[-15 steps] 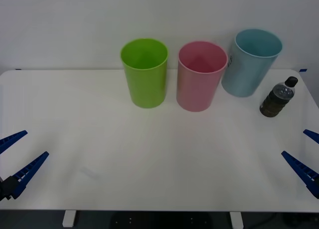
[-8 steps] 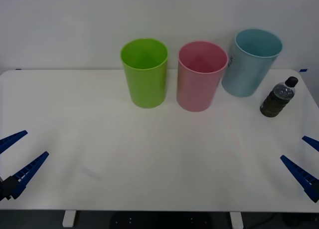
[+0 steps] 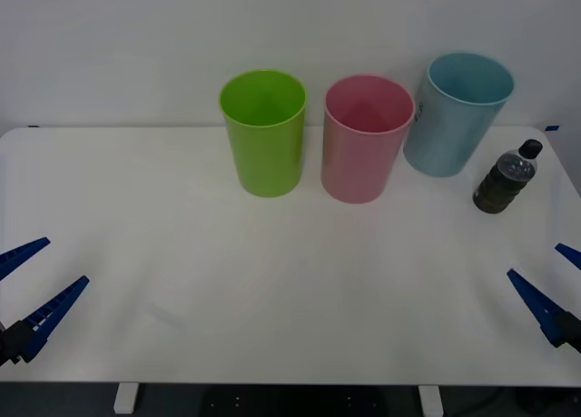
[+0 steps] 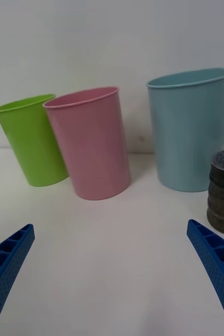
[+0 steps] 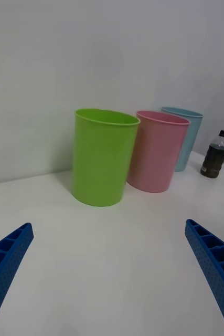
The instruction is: Grasp the object on the table and drop it into the matching bin: aluminum can to the light blue bin, PET bottle to the pink bin.
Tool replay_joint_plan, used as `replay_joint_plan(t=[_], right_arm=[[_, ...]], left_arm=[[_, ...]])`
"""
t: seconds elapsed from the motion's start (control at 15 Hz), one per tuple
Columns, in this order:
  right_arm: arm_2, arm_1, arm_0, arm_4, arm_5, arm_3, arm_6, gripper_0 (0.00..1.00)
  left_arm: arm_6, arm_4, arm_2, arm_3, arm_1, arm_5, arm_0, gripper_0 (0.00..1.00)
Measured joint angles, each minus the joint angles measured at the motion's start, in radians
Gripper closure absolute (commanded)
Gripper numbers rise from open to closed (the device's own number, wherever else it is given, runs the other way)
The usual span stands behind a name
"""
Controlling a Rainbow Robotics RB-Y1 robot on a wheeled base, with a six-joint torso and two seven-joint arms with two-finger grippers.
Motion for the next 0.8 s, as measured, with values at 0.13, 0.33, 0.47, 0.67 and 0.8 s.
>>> replay_joint_plan(t=[0.13, 0.33, 0.47, 0.67, 0.8], right_arm=[[0.011, -0.002, -0.001, 0.0, 0.054, 0.0, 0.028, 0.0], [0.025, -0.003, -0.025, -0.003, 0.108, 0.036, 0.127, 0.0], [0.026, -0.003, -0.073, -0.004, 0.112, 0.111, 0.167, 0.0], [0.037, -0.003, -0.133, -0.003, 0.126, 0.188, 0.18, 0.0], [0.046, -0.003, -0.171, -0.002, 0.138, 0.232, 0.19, 0.0]], left_arm=[[0.0, 0.0, 0.0, 0.0, 0.0, 0.0, 0.0, 0.0], [0.0, 0.0, 0.0, 0.0, 0.0, 0.0, 0.0, 0.0], [0.0, 0.0, 0.0, 0.0, 0.0, 0.0, 0.0, 0.0], [0.0, 0.0, 0.0, 0.0, 0.0, 0.0, 0.0, 0.0], [0.0, 0.0, 0.0, 0.0, 0.0, 0.0, 0.0, 0.0]])
